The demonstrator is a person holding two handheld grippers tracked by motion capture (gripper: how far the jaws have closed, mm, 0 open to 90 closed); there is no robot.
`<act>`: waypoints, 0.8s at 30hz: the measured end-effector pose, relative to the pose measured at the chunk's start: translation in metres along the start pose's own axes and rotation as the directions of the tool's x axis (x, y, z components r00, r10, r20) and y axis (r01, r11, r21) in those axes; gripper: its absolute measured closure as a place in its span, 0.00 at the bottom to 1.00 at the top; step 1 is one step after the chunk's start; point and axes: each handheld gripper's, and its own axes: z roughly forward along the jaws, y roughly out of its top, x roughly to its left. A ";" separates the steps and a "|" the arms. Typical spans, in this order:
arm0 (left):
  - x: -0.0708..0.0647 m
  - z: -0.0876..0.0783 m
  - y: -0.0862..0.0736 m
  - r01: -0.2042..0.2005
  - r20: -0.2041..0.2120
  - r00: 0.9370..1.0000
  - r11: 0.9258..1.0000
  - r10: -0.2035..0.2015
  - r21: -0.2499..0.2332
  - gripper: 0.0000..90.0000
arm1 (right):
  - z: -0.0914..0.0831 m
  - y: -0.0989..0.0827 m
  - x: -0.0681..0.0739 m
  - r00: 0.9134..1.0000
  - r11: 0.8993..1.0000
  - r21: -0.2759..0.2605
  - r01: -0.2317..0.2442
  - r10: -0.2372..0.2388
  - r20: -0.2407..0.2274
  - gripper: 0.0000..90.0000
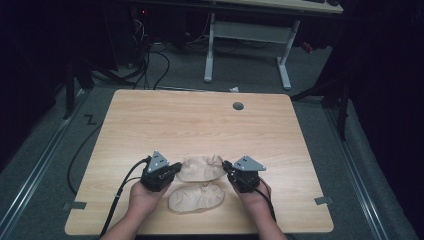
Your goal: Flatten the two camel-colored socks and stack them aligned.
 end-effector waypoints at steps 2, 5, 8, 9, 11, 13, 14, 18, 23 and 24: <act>-0.002 -0.003 -0.001 0.000 0.000 1.000 1.000 0.000 0.006 0.97 | -0.003 0.000 0.001 1.000 1.000 -0.010 0.007 -0.007 -0.008 0.94; -0.005 -0.009 -0.004 0.005 0.004 1.000 1.000 -0.005 0.017 0.97 | -0.008 -0.004 0.004 1.000 1.000 -0.009 -0.002 0.002 -0.019 0.94; -0.009 -0.018 -0.008 -0.005 0.009 1.000 1.000 0.004 0.025 0.97 | -0.011 -0.006 0.007 1.000 1.000 -0.012 0.004 -0.004 -0.029 0.94; -0.011 -0.021 -0.010 -0.012 0.009 1.000 0.999 0.012 0.030 0.97 | -0.013 -0.006 0.009 0.999 1.000 -0.009 0.011 -0.011 -0.032 0.94; -0.013 -0.025 -0.013 -0.013 0.012 1.000 0.999 0.013 0.036 0.97 | -0.014 -0.007 0.013 0.999 1.000 -0.006 0.025 -0.025 -0.045 0.94; -0.017 -0.032 -0.016 -0.018 0.022 1.000 0.999 0.017 0.045 0.97 | -0.019 -0.007 0.020 0.998 0.999 -0.009 0.050 -0.051 -0.046 0.94; -0.017 -0.032 -0.016 -0.018 0.022 1.000 0.999 0.017 0.045 0.97 | -0.019 -0.007 0.020 0.998 0.999 -0.009 0.050 -0.051 -0.046 0.94; -0.023 -0.043 -0.024 -0.013 0.042 0.999 0.998 0.010 0.063 0.97 | -0.028 -0.012 0.026 0.997 0.998 -0.011 0.054 -0.055 -0.060 0.94; -0.026 -0.052 -0.030 -0.021 0.041 0.999 0.997 0.018 0.075 0.97 | -0.037 -0.021 0.034 0.994 0.997 0.005 0.080 -0.080 -0.076 0.94; -0.025 -0.052 -0.033 -0.014 0.043 0.999 0.996 0.010 0.088 0.97 | -0.038 -0.023 0.036 0.993 0.997 0.010 0.074 -0.073 -0.092 0.94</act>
